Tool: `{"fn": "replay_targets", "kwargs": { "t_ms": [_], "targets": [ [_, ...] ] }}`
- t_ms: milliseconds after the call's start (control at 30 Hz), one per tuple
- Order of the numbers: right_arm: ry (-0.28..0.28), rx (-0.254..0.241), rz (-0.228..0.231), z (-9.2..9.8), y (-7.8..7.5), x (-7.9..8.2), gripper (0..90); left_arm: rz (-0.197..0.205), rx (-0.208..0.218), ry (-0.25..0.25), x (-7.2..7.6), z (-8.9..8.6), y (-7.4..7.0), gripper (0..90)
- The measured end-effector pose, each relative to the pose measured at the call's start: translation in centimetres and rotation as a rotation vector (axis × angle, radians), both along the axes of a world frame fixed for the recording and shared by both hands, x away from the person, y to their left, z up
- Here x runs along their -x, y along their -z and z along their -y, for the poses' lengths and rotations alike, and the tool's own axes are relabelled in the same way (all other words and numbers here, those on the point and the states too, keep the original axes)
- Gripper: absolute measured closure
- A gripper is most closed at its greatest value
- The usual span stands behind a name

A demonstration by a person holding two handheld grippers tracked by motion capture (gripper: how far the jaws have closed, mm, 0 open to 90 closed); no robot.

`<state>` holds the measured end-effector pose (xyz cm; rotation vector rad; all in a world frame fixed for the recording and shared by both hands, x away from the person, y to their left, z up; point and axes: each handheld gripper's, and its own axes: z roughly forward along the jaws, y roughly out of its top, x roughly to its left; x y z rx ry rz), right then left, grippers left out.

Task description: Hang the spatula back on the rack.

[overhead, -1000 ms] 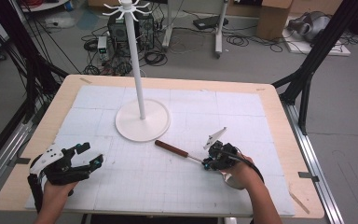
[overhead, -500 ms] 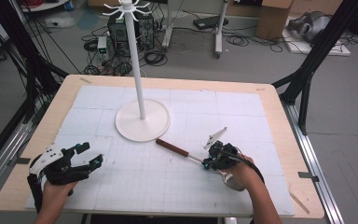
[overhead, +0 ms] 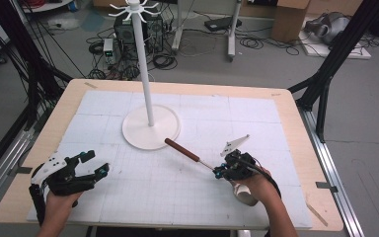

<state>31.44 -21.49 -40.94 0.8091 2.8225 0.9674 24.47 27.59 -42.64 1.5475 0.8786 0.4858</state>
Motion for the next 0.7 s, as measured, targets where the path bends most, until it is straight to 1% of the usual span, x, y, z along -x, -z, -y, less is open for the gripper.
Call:
{"fn": "replay_targets", "kwargs": {
  "t_ms": [100, 167, 200, 233, 367, 433, 533, 600, 667, 700],
  "targets": [
    [0.012, -0.045, 0.02, 0.2, -0.6, 0.2, 84.8, 0.003, 0.008, -0.002, 0.0, 0.1, -0.2, 21.8],
    [0.02, -0.068, 0.025, 0.3, -0.9, 0.5, 84.8, 0.008, 0.013, -0.002, 0.0, 0.1, -0.5, 21.8],
    [0.016, -0.076, 0.036, 0.3, -1.0, 0.5, 84.9, 0.011, 0.015, -0.004, 0.1, 0.1, -0.6, 21.8],
    [0.021, -0.085, 0.035, 0.3, -1.1, 0.7, 84.8, 0.015, 0.013, -0.004, 0.1, 0.2, -0.7, 21.8],
    [0.033, -0.145, 0.042, 0.4, -1.6, 1.0, 84.9, 0.01, 0.043, 0.002, 0.2, 0.5, -1.1, 22.4],
    [0.038, -0.164, 0.058, 0.4, -1.9, 1.1, 84.8, 0.016, 0.057, 0.007, 0.2, 0.9, -1.5, 22.4],
    [0.057, -0.179, 0.076, 0.2, -2.5, 1.5, 84.8, 0.023, 0.063, 0.009, 0.0, 1.3, -1.9, 22.3],
    [0.069, -0.202, 0.095, -0.1, -2.8, 1.6, 84.8, 0.027, 0.077, 0.018, -0.5, 2.0, -2.6, 22.3],
    [0.092, -0.221, 0.12, -0.3, -3.0, 1.7, 84.8, 0.026, 0.097, 0.038, -1.0, 2.7, -3.3, 22.3],
    [0.101, -0.232, 0.121, -0.5, -3.1, 1.7, 84.8, 0.021, 0.102, 0.052, -1.3, 3.0, -3.7, 22.0]
  ]
}}
